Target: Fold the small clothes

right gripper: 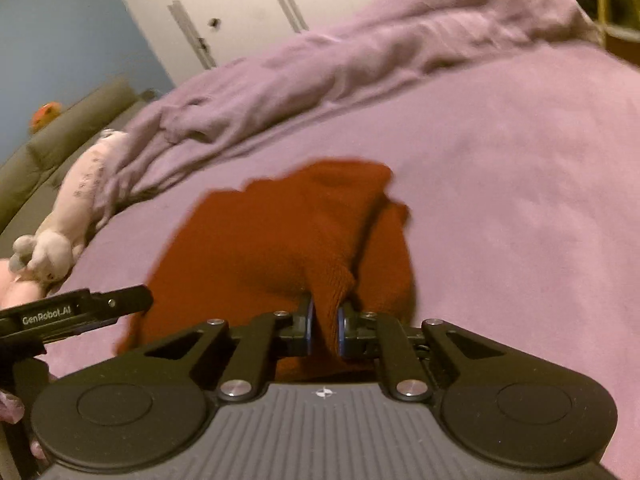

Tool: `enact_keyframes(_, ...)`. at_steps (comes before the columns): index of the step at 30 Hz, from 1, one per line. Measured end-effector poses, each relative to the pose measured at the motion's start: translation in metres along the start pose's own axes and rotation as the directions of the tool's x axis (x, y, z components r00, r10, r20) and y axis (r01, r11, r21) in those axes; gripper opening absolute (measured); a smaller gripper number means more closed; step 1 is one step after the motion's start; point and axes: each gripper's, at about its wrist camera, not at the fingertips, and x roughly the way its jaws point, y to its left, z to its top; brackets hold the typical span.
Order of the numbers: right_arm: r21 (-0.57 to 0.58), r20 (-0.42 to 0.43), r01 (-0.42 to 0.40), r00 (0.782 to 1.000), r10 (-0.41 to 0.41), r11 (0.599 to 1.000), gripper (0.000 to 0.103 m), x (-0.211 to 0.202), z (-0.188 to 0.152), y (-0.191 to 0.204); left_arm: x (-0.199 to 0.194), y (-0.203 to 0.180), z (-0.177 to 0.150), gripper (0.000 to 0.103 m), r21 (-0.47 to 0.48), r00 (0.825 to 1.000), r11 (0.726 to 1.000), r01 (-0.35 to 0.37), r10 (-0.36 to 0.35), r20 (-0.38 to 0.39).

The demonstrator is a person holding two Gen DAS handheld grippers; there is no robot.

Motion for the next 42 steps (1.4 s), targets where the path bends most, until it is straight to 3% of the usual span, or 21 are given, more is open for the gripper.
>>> enact_keyframes(3,0.035,-0.008,-0.032,0.999,0.033,0.999,0.015,-0.007,0.006,-0.007,0.000,0.005,-0.002,0.093,-0.034,1.000,0.999,0.016,-0.016,-0.012)
enact_keyframes(8,-0.106,0.142,0.134,0.983,-0.118,0.985,0.021,-0.034,0.034,0.023,-0.006,0.008,-0.002,0.093,-0.049,1.000,0.999,-0.009,0.009,-0.001)
enact_keyframes(15,-0.345,0.121,0.161,0.985,-0.126,0.925,0.021,0.010,0.034,0.081,-0.009,0.005,-0.003,0.093,-0.037,1.000,0.999,-0.019,0.018,-0.012)
enact_keyframes(17,-0.378,0.139,0.234,0.971,-0.195,0.896,0.020,0.024,0.026,0.083,-0.009,0.006,-0.002,0.093,-0.036,1.000,0.999,-0.017,0.017,-0.013)
enact_keyframes(19,-0.377,0.129,0.297,0.955,-0.267,0.878,0.022,0.039,0.016,0.069,-0.009,0.006,-0.002,0.094,-0.028,1.000,1.000,-0.010,0.010,-0.011)
enact_keyframes(20,-0.350,0.134,0.304,0.952,-0.274,0.886,0.029,0.042,0.012,0.056,-0.010,0.007,-0.002,0.094,-0.027,1.000,1.000,-0.004,0.003,-0.014)
enact_keyframes(22,-0.310,0.130,0.282,0.959,-0.253,0.908,0.032,0.037,0.013,0.046,-0.011,0.008,-0.001,0.094,-0.029,1.000,1.000,0.003,-0.004,-0.017)
enact_keyframes(25,-0.314,0.129,0.302,0.953,-0.274,0.900,0.034,0.029,0.026,0.055,-0.024,0.011,0.003,0.094,-0.042,1.000,0.999,0.005,-0.004,0.003)
enact_keyframes(29,-0.336,0.206,0.320,0.943,-0.263,0.886,0.033,0.029,0.044,0.075,-0.040,0.017,0.021,0.095,-0.089,0.996,0.996,0.014,-0.006,0.089)
enact_keyframes(34,-0.417,0.265,0.340,0.933,-0.245,0.843,0.035,0.064,0.057,0.108,-0.004,0.006,0.047,0.095,-0.055,0.991,0.997,-0.059,0.065,0.118)
enact_keyframes(36,-0.455,0.273,0.368,0.924,-0.267,0.810,0.042,0.082,0.056,0.112,0.016,0.005,0.051,0.095,-0.071,0.992,0.995,-0.075,0.082,0.100)
enact_keyframes(40,-0.428,0.248,0.438,0.898,-0.363,0.790,0.045,0.111,0.047,0.090,0.043,0.005,0.046,0.097,-0.097,0.994,0.994,-0.054,0.063,0.086)
enact_keyframes(42,-0.420,0.299,0.469,0.880,-0.370,0.777,0.054,0.112,0.039,0.084,0.054,0.004,0.039,0.099,-0.114,0.994,0.993,-0.038,0.048,0.094)
